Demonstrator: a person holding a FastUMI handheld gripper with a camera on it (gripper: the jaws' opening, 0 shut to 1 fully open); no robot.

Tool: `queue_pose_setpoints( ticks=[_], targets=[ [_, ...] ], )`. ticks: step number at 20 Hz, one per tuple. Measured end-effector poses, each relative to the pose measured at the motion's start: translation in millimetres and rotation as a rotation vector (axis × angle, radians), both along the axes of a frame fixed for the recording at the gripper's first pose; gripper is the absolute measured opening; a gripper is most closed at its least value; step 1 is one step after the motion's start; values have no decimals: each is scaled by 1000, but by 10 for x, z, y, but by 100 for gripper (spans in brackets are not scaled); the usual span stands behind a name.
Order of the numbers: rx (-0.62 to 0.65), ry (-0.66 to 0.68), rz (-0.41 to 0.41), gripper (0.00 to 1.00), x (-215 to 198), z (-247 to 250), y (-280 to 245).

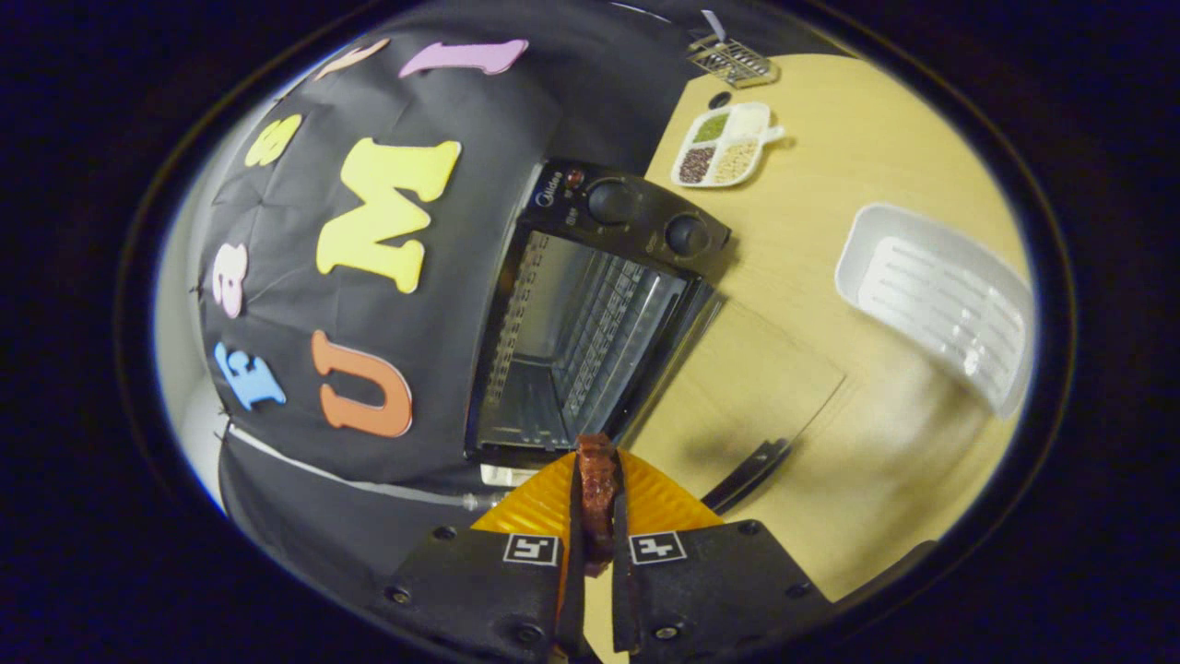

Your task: Open the toaster oven, put the food inside, and close the toaster oven door.

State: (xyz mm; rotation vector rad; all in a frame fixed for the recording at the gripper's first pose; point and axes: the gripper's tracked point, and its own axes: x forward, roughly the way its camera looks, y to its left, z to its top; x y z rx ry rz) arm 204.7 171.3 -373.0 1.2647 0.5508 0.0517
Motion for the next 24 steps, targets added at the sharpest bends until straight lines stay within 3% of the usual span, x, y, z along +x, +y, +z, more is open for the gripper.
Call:
queue_pose_setpoints(
  ticks=[6, 13, 18, 23, 24],
  targets=[
    [40, -11, -126, 15, 798, -80, 294],
    [-51, -22, -293, 15, 1451, -223, 92],
    [-99, -26, -285, 17, 1679, -313, 181],
    [-367, -20, -217, 23, 1684, -362, 138],
    [-445, -7, -195, 30, 1686, -413, 110]
  ],
)
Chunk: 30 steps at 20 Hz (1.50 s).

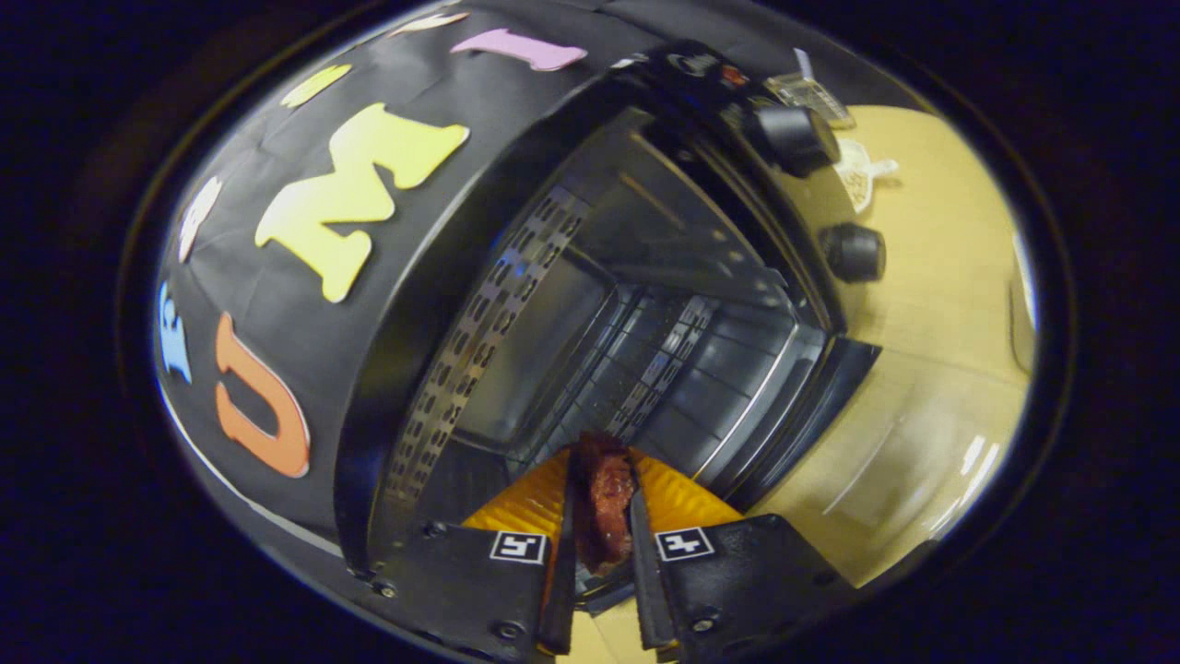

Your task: Open the toaster oven, put the food inside, and close the toaster oven door.

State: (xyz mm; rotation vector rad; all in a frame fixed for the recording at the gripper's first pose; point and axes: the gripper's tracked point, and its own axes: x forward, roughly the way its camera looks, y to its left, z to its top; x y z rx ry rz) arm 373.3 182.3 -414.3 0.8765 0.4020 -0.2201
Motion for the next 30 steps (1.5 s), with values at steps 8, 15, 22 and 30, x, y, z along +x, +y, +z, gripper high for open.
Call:
queue_pose_setpoints(
  ticks=[8, 15, 22, 30],
  targets=[
    [-364, 62, 123, 87, -144, 27, -82],
    [-564, 67, 217, 96, -750, 273, -231],
    [-658, 58, 268, 97, -1339, 713, -523],
    [-780, 94, 370, 97, -2202, 626, -745]
  ],
)
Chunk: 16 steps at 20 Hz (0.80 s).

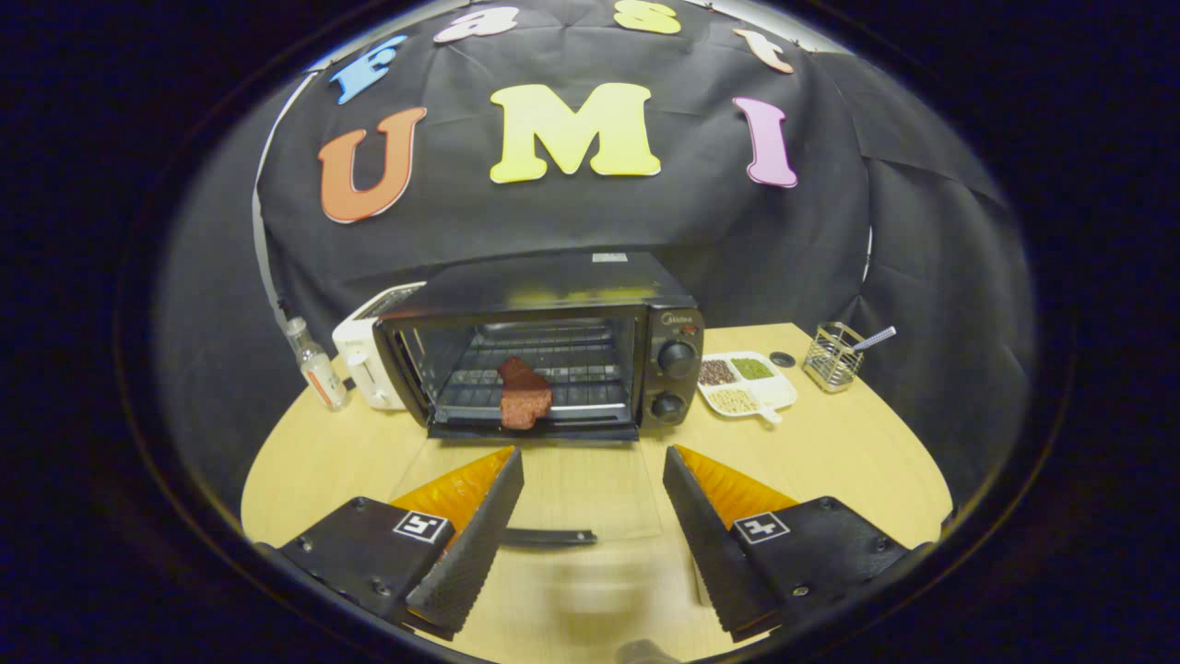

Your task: Open the toaster oven, put the food inside, and close the toaster oven door.

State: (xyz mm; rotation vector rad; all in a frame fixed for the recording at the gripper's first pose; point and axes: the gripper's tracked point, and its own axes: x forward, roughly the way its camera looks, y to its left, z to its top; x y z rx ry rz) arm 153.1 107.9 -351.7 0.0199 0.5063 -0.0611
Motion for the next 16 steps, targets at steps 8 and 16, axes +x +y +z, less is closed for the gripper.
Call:
queue_pose_setpoints(
  ticks=[8, 16],
  targets=[
    [-45, 123, 65, 98, -609, -719, 91],
    [-37, 196, 69, 98, -683, -1112, 191]
  ],
)
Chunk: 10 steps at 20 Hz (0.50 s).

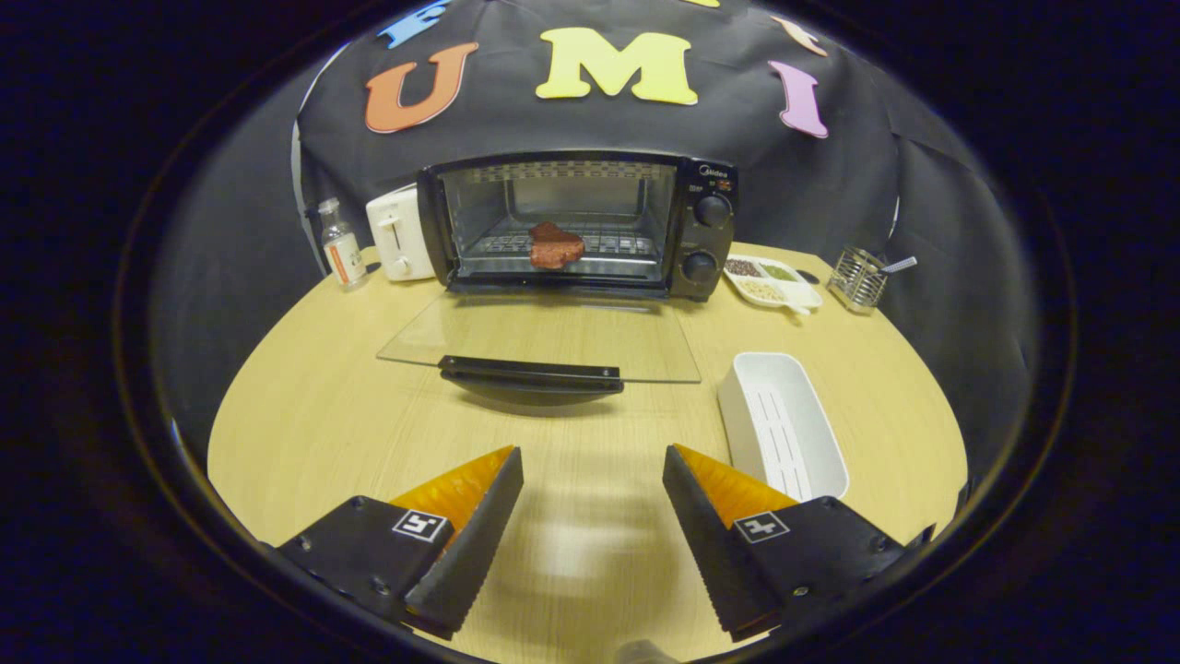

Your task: Open the toaster oven, put the food inside, and close the toaster oven door.

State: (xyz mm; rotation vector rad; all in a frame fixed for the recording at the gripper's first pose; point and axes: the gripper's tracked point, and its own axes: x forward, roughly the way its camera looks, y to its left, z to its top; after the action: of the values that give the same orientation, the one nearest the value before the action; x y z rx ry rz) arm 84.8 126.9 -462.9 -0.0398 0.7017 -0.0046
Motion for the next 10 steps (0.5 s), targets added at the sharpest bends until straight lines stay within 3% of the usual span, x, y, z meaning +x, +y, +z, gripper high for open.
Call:
queue_pose_setpoints(
  ticks=[10],
  targets=[
    [-34, 62, 48, 98, 382, -326, 215]
  ],
)
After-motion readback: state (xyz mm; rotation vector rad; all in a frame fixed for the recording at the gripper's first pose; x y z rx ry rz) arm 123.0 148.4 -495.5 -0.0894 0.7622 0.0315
